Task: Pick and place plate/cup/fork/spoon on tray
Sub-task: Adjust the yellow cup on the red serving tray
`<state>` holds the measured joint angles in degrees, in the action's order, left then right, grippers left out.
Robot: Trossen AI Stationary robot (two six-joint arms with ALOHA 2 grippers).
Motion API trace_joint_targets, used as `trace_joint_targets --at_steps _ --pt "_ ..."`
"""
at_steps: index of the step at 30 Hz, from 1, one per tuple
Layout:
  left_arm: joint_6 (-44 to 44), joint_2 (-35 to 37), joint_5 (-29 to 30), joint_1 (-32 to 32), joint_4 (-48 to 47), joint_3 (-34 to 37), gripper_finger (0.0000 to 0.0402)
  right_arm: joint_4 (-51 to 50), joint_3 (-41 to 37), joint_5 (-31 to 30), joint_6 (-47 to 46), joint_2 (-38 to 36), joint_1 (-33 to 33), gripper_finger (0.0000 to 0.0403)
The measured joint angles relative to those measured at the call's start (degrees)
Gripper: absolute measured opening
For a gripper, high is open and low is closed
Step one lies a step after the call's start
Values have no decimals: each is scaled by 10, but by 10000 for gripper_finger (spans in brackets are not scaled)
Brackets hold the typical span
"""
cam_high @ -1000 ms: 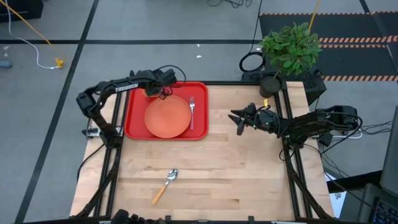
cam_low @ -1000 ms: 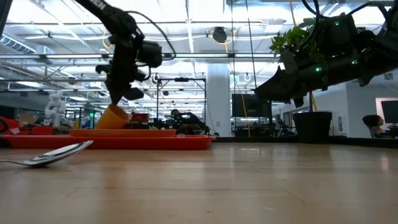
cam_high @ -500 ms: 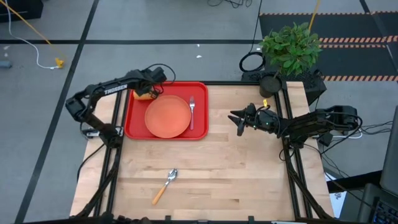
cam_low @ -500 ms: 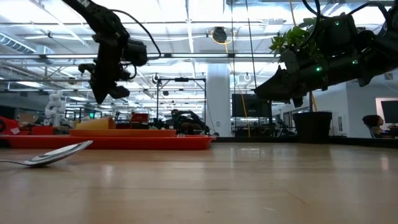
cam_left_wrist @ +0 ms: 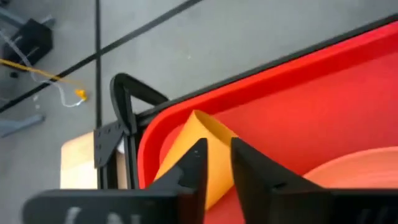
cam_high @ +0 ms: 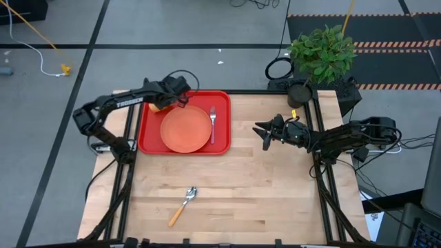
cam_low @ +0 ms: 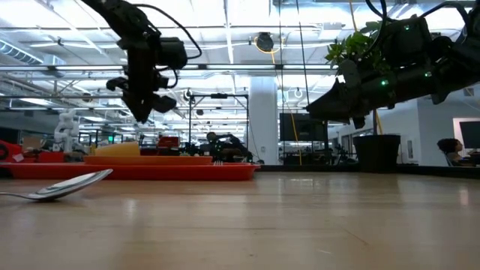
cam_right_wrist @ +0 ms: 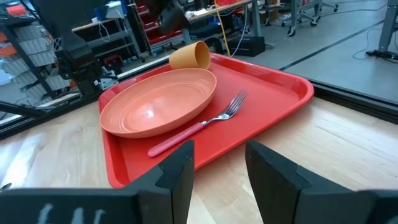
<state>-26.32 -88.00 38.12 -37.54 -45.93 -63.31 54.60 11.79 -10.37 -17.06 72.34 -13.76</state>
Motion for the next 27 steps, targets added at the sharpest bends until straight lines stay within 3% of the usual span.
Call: trace_joint_targets --at_steps 6,11,17,27 --pt "-47 -65 31 6 11 0 156 1 0 0 0 0 0 137" --pt "-82 -106 67 6 13 0 191 0 0 0 0 0 0 137" --pt "-66 -132 104 -9 44 0 190 0 0 0 2 0 0 137" --pt "-31 -132 116 -47 38 0 159 0 0 0 2 0 0 137"
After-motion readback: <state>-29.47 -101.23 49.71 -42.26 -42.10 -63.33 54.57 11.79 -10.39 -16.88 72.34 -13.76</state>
